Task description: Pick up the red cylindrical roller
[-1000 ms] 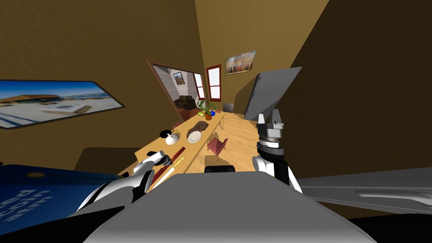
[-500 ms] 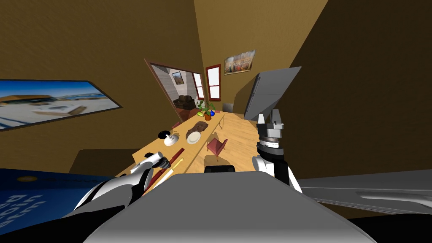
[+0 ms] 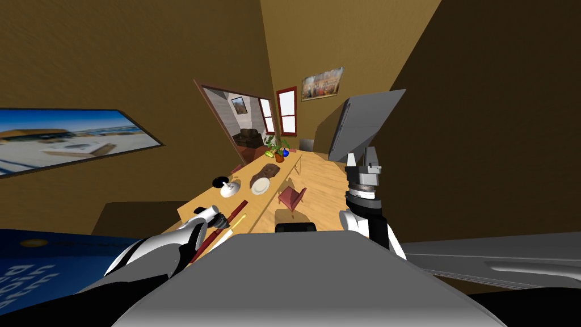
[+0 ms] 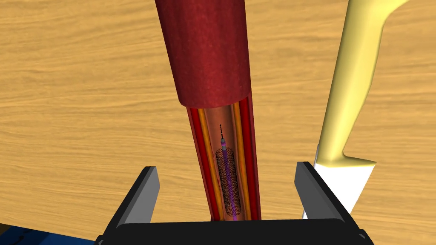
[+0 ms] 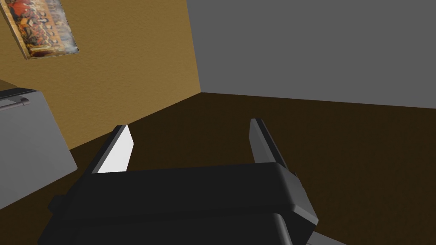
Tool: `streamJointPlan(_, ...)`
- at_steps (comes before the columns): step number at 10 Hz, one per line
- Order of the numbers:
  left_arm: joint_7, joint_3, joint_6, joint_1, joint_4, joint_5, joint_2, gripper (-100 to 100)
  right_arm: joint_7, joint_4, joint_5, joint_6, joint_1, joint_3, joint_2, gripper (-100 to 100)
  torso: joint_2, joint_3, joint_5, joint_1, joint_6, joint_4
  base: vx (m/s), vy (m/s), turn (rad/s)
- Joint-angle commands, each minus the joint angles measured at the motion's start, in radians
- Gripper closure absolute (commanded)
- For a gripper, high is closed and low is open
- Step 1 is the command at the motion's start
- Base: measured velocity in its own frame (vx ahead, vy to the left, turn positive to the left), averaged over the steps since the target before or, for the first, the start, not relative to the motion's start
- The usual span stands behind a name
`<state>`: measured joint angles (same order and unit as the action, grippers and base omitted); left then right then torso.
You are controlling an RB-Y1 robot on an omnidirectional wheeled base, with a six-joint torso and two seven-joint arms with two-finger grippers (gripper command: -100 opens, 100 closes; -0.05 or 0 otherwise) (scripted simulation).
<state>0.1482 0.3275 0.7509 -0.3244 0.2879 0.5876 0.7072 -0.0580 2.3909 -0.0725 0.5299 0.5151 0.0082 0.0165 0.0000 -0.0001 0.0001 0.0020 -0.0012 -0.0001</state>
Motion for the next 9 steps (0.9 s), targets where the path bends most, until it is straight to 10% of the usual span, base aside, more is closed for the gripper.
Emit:
streamJointPlan(1, 0.021, -0.001, 0.0, 0.036, 0.05, -0.009, -0.02, -100, 0.0, 0.0, 0.0, 0.0, 0.0, 0.0, 0.0, 0, 0.0, 0.0, 0.0, 0.0, 0.0, 0.0, 0.043, 0.051, 0.008)
streamJointPlan(3, 0.019, -0.001, 0.0, 0.025, -0.029, -0.009, -0.02, -100, 0.0, 0.0, 0.0, 0.0, 0.0, 0.0, 0.0, 0, 0.0, 0.0, 0.0, 0.0, 0.0, 0.0, 0.012, 0.021, -0.007)
streamJointPlan(6, 0.041, -0.004, -0.007, 0.05, 0.065, -0.019, -0.041, -100, 0.0, 0.0, 0.0, 0.0, 0.0, 0.0, 0.0, 0, 0.0, 0.0, 0.0, 0.0, 0.0, 0.0, 0.019, 0.032, 0.014)
streamJointPlan(7, 0.034, -0.003, -0.014, 0.046, 0.059, -0.019, -0.04, 100, 0.0, 0.0, 0.0, 0.0, 0.0, 0.0, 0.0, 0, 0.001, 0.001, 0.0, -0.001, 0.0, 0.0, 0.0, 0.0, 0.0)
streamJointPlan(9, 0.036, -0.003, -0.013, 0.046, 0.059, -0.018, -0.041, 100, 0.0, 0.0, 0.0, 0.0, 0.0, 0.0, 0.0, 0, 0.002, 0.001, -0.001, -0.002, 0.001, 0.0, 0.0, 0.0, 0.0)
